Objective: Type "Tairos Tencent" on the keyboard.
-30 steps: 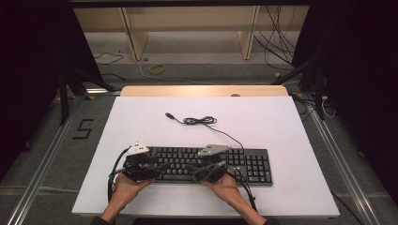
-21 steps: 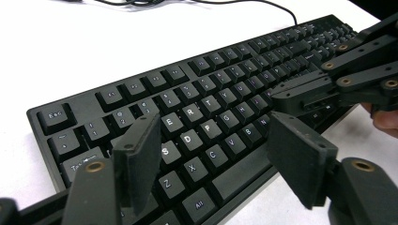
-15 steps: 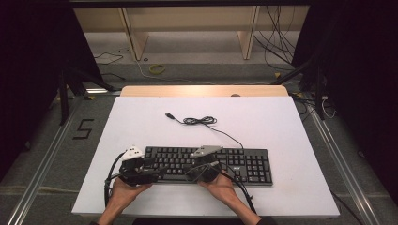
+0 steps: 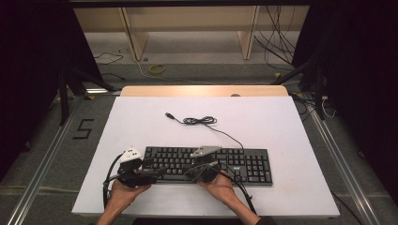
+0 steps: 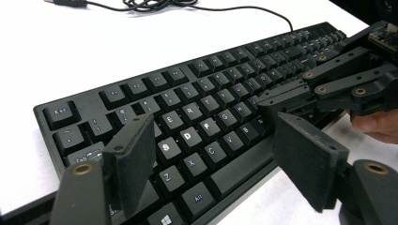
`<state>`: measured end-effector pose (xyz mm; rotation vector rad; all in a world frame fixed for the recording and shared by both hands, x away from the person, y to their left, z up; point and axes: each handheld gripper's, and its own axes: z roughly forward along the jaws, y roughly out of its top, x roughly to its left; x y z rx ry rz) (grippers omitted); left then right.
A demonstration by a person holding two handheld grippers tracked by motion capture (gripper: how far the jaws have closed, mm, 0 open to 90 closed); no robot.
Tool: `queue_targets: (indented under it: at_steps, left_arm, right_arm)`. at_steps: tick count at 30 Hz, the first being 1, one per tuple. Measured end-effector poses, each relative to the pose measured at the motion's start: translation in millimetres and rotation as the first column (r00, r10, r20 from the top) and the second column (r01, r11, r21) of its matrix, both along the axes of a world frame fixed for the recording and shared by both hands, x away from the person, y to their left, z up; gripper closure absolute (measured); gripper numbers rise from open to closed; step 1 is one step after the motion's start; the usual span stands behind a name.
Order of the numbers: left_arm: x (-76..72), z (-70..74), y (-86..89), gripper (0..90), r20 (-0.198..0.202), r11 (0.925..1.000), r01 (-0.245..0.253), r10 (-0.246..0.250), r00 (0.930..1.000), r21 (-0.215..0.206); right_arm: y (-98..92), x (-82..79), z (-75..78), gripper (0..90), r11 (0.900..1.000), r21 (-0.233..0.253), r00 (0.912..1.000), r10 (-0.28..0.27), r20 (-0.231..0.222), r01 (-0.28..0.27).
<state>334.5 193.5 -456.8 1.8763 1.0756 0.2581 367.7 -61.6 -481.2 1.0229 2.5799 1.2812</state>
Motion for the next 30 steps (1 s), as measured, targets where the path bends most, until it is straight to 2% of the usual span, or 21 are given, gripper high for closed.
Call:
queue_targets:
  at_steps: [13, 16, 21, 30]
  left_arm:
    - [-3.4, -0.4, 2.0, 27.1, 0.009, 1.0000, -0.004, 0.004, 1.0000, -0.009]
    - [-3.6, -0.4, 2.3, 26.6, 0.010, 1.0000, -0.005, 0.005, 0.9999, -0.008]
    - [-4.0, -0.3, 2.3, 26.4, 0.010, 0.9999, -0.006, 0.006, 0.9999, -0.009]
    - [-2.8, -1.1, 4.2, 26.3, 0.009, 0.9999, -0.013, 0.013, 0.9999, -0.005]
  right_arm:
    - [0.2, 0.1, -1.3, 90.0, 1.000, -0.006, 1.0000, 0.000, -0.002, 0.000]
    - [1.0, 0.0, -2.9, 90.0, 1.000, -0.021, 1.0000, -0.001, -0.003, 0.001]
    - [2.1, -1.6, -4.3, 90.0, 1.000, -0.028, 0.9998, -0.008, 0.017, 0.008]
    - [-1.2, -0.9, -2.0, 90.0, 1.000, -0.007, 0.9998, -0.020, 0.000, 0.020]
